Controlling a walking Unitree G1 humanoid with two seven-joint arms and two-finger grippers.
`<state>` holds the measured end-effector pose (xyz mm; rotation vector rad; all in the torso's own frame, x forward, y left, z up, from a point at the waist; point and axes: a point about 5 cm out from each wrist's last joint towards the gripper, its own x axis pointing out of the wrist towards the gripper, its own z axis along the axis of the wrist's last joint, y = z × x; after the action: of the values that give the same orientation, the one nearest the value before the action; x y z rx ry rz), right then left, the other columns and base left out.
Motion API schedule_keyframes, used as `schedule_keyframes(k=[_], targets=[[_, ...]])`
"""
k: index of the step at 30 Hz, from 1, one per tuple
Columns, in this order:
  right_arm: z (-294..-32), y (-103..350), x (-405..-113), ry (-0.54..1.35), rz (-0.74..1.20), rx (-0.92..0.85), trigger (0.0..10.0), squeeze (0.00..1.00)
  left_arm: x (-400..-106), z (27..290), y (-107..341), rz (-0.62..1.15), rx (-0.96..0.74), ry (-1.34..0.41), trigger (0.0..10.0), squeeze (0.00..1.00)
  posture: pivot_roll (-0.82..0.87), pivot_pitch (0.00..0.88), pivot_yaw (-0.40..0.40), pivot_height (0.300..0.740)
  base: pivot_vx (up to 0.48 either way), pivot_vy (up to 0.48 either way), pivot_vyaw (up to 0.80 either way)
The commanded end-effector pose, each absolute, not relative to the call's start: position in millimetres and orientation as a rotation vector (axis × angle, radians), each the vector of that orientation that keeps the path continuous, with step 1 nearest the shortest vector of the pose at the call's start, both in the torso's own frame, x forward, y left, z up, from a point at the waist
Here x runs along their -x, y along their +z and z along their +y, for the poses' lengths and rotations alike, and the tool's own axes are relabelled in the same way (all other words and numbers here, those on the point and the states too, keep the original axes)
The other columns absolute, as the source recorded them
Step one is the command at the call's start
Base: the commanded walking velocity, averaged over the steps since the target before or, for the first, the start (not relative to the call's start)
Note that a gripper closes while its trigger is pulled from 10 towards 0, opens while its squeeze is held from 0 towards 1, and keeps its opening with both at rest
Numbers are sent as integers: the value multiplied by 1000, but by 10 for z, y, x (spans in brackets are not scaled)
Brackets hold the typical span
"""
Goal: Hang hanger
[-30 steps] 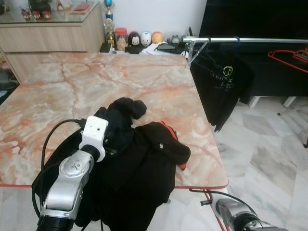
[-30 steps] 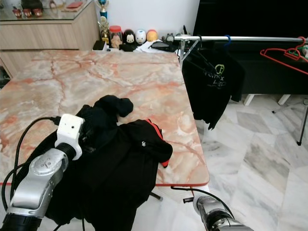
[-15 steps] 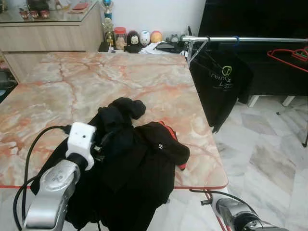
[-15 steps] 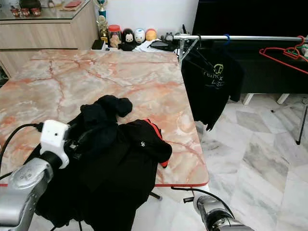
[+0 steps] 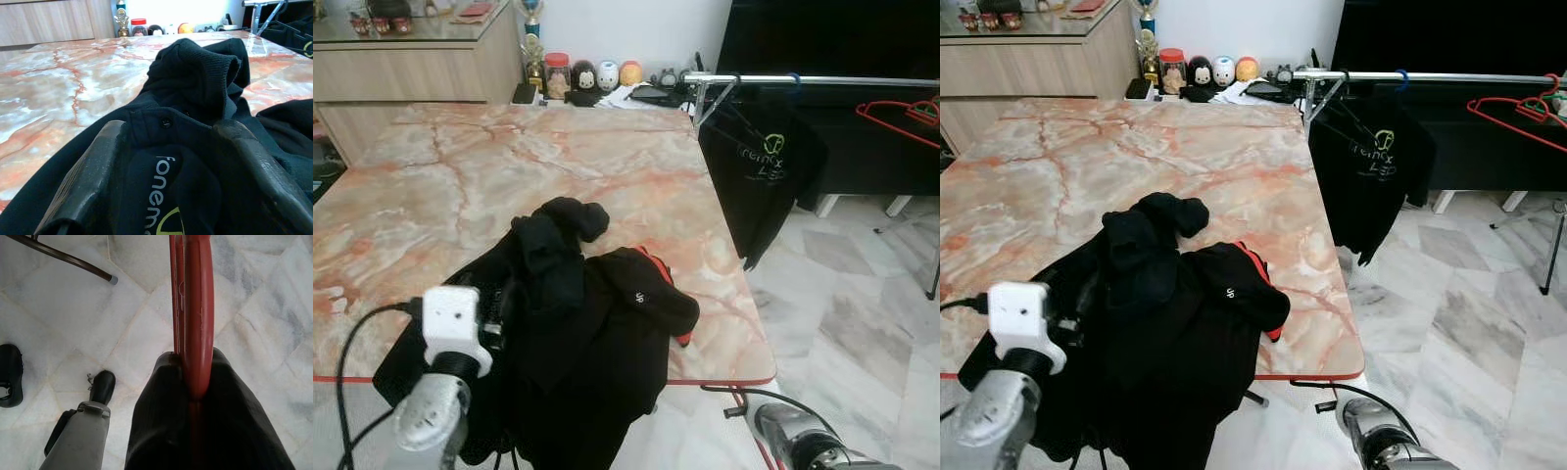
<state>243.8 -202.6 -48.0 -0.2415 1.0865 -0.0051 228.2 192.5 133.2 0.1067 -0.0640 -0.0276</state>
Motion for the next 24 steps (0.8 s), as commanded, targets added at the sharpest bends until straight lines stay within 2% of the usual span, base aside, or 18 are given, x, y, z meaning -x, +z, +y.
schedule_keyframes(k=[1, 14, 24], targets=[[-2044, -448, -2479, -8, 1069, 243, 10000, 0, -2289, 1913, 1286, -51, -122, -28, 10000, 0, 92, 0, -76, 740, 0, 0, 0], [-1996, -492, -2434, -19, 1060, 210, 10000, 0, -2404, 1936, 1145, -31, -107, -17, 10000, 0, 82, 0, -44, 740, 0, 0, 0], [-1939, -688, -2148, -29, 1068, 151, 10000, 0, -2481, 1924, 1072, -19, -99, -41, 10000, 0, 73, 0, -6, 740, 0, 0, 0]])
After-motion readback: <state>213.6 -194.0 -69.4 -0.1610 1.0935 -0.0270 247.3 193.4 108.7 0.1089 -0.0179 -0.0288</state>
